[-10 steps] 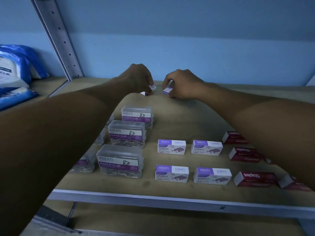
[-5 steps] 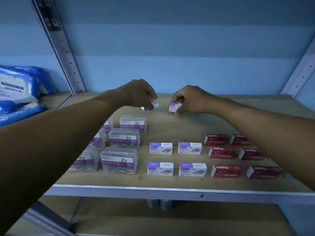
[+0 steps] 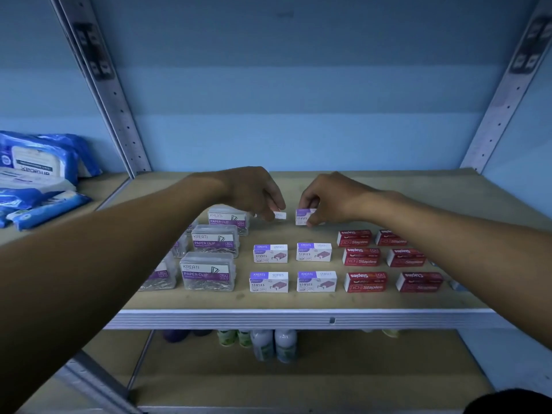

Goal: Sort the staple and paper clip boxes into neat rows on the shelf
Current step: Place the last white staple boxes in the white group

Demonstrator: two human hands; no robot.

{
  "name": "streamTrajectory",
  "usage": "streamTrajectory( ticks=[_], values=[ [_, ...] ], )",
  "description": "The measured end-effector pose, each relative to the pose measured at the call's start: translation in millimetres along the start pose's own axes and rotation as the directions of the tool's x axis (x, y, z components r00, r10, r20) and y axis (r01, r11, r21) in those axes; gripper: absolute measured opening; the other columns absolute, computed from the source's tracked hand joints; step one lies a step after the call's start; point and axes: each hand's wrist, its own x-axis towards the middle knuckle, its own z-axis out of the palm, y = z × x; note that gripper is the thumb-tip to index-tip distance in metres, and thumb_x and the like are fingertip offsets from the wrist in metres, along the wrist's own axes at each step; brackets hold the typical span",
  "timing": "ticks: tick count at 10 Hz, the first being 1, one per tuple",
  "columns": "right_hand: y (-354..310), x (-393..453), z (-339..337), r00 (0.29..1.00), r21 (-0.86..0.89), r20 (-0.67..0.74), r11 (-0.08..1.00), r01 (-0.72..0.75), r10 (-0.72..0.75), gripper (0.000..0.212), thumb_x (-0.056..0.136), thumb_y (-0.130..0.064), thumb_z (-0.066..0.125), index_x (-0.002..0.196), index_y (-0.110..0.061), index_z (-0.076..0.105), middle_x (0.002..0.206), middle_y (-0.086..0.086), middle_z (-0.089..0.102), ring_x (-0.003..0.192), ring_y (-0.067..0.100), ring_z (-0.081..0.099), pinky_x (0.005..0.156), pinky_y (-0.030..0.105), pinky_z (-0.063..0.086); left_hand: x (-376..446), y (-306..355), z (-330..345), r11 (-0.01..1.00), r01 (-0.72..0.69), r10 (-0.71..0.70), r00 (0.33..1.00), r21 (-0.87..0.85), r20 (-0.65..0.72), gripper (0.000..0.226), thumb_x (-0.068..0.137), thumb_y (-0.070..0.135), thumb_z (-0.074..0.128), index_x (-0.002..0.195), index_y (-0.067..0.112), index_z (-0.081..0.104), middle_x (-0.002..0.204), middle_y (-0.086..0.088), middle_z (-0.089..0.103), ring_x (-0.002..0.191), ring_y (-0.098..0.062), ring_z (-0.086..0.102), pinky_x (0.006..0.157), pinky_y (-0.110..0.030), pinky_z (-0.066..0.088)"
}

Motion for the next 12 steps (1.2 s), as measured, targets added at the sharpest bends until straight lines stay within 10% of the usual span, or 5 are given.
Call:
streamTrajectory(
  ticks=[5, 7, 8, 9, 12],
  values=[
    [7.5, -8.4, 6.9, 1.0, 0.046, 0.009, 0.999, -0.018, 0.018, 0.024, 0.078, -0.023, 0.085, 0.101, -0.023, 0.079, 0.08, -0.022, 0.061, 0.078, -0.002, 0.057, 0.065, 0.017, 0.042, 2.4, -11.6, 10.0, 0.991, -0.088, 0.09, 0.996, 0.097, -0.024, 0.027, 0.086, 0.027, 0.068, 0.113, 0.032, 0.072, 0.112, 0.014, 0.071, 0.101, -0.002, 0.063, 0.094, -0.027, 0.049],
    [10.9, -7.5, 3.9, 1.0, 0.077, 0.016, 0.997, -0.019, 0.017, 0.022, 0.078, -0.025, 0.085, 0.099, -0.026, 0.079, 0.083, -0.02, 0.065, 0.08, -0.003, 0.059, 0.065, 0.019, 0.042, 0.1, -15.5, -8.9, 0.928, -0.321, 0.329, 0.944, 0.19, -0.007, 0.054, 0.087, -0.004, 0.048, 0.108, 0.04, 0.071, 0.119, 0.021, 0.065, 0.107, 0.0, 0.062, 0.095, -0.036, 0.052],
    [12.8, -6.9, 2.7, 0.999, 0.091, 0.033, 0.996, -0.009, 0.006, 0.022, 0.078, -0.024, 0.085, 0.099, -0.026, 0.079, 0.084, -0.022, 0.065, 0.082, -0.003, 0.06, 0.067, 0.02, 0.044, 5.7, -19.5, -11.7, 0.858, -0.368, 0.354, 0.929, 0.357, 0.108, 0.043, 0.089, 0.008, 0.056, 0.111, 0.043, 0.068, 0.126, 0.018, 0.062, 0.114, -0.007, 0.059, 0.096, -0.04, 0.051],
    [14.0, -6.8, 1.7, 0.999, 0.087, 0.033, 0.996, 0.002, -0.004, 0.022, 0.077, -0.024, 0.086, 0.098, -0.027, 0.079, 0.085, -0.021, 0.067, 0.084, -0.002, 0.062, 0.072, 0.022, 0.049, 9.4, -15.0, -13.4, 0.885, -0.306, 0.277, 0.952, 0.351, 0.13, 0.046, 0.073, 0.064, 0.042, 0.111, 0.048, 0.062, 0.123, 0.011, 0.064, 0.112, -0.013, 0.06, 0.097, -0.043, 0.051],
    [16.5, -4.4, 4.4, 0.999, 0.088, 0.026, 0.996, 0.016, -0.019, 0.023, 0.077, -0.024, 0.086, 0.098, -0.028, 0.079, 0.091, -0.018, 0.07, 0.087, 0.0, 0.061, 0.072, 0.022, 0.048, 17.8, -19.6, -15.6, 0.651, -0.53, 0.419, 0.848, 0.544, 0.325, 0.043, 0.083, 0.042, 0.066, 0.116, 0.066, 0.053, 0.14, 0.015, 0.046, 0.101, 0.003, 0.048, 0.085, -0.031, 0.053]
  ],
)
